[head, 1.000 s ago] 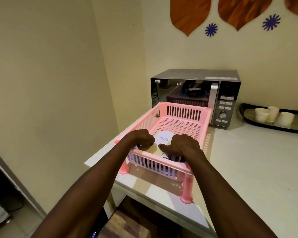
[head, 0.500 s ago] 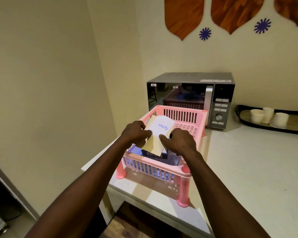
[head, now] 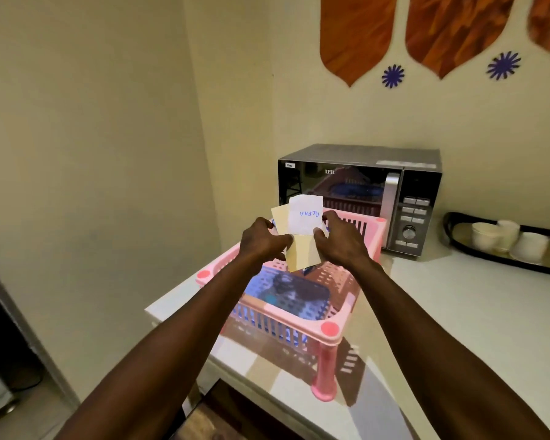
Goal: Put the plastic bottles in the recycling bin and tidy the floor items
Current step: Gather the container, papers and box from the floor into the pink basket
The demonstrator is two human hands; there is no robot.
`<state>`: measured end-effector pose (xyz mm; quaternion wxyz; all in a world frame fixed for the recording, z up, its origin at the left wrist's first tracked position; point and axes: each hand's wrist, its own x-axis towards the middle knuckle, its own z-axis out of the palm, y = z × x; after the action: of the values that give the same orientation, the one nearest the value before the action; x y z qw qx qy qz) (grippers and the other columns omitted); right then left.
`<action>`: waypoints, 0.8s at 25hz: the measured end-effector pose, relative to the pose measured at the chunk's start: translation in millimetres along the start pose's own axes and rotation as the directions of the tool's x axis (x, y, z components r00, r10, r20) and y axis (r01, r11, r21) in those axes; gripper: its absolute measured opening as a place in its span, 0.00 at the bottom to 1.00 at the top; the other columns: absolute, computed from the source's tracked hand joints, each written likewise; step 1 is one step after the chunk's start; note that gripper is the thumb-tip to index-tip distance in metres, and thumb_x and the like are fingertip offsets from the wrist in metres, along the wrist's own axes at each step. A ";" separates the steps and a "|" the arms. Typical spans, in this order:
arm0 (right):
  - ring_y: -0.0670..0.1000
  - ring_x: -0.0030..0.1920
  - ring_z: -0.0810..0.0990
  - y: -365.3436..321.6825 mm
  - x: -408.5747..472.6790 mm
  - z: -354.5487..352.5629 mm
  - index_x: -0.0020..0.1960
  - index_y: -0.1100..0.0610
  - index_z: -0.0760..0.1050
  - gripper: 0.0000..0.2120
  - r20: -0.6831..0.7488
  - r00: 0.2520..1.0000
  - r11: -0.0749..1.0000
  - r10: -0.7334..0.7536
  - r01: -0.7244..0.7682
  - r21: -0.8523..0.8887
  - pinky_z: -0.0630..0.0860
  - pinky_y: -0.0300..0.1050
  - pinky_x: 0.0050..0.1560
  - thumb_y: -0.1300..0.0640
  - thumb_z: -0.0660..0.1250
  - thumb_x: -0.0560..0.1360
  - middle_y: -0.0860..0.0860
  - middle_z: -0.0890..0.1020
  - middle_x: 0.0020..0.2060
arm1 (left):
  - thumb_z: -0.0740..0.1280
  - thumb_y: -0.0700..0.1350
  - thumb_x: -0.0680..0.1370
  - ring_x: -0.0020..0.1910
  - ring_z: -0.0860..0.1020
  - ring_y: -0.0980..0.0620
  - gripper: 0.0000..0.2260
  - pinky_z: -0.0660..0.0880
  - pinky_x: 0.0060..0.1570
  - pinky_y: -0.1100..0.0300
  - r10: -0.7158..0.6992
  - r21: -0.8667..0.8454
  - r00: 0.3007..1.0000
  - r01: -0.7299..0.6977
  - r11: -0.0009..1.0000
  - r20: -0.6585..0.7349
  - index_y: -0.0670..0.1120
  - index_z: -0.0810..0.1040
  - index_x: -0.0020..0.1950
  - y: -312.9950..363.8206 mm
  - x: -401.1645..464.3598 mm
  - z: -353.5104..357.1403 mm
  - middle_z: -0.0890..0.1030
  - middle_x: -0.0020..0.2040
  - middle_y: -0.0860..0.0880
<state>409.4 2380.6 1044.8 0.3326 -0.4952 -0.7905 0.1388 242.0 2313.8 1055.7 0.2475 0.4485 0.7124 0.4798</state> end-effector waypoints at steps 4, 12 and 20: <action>0.61 0.56 0.81 17.7 17.8 -2.5 0.72 0.56 0.69 0.19 0.050 0.999 1.000 -0.014 0.015 -0.005 0.75 0.50 0.50 0.54 0.62 0.82 0.59 0.82 0.63 | 0.73 0.44 0.73 0.38 0.85 0.45 0.26 0.78 0.37 0.56 -0.068 -0.106 0.993 0.078 0.991 0.100 0.44 0.67 0.67 3.0 9.8 15.3 0.84 0.52 0.39; 0.61 0.60 0.80 48.3 51.1 3.5 0.74 0.52 0.67 0.23 0.248 0.968 0.999 0.030 -0.022 -0.037 0.70 0.45 0.48 0.57 0.64 0.80 0.58 0.79 0.68 | 0.69 0.45 0.78 0.31 0.84 0.49 0.20 0.81 0.44 0.52 -0.203 -0.177 0.943 0.254 0.951 0.262 0.44 0.62 0.64 11.7 10.2 60.7 0.84 0.41 0.42; 0.59 0.64 0.77 55.0 76.9 14.4 0.71 0.55 0.71 0.19 0.408 0.913 1.000 0.029 -0.029 -0.008 0.78 0.53 0.61 0.60 0.63 0.81 0.57 0.76 0.70 | 0.72 0.48 0.77 0.28 0.82 0.48 0.16 0.82 0.40 0.54 -0.254 0.050 0.948 0.249 0.967 0.192 0.42 0.69 0.55 12.7 20.1 56.7 0.83 0.36 0.41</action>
<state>415.6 2475.3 1033.9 0.1579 -0.4673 -0.8352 0.2433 281.9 2359.4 1045.1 0.3701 0.4025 0.7416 0.3887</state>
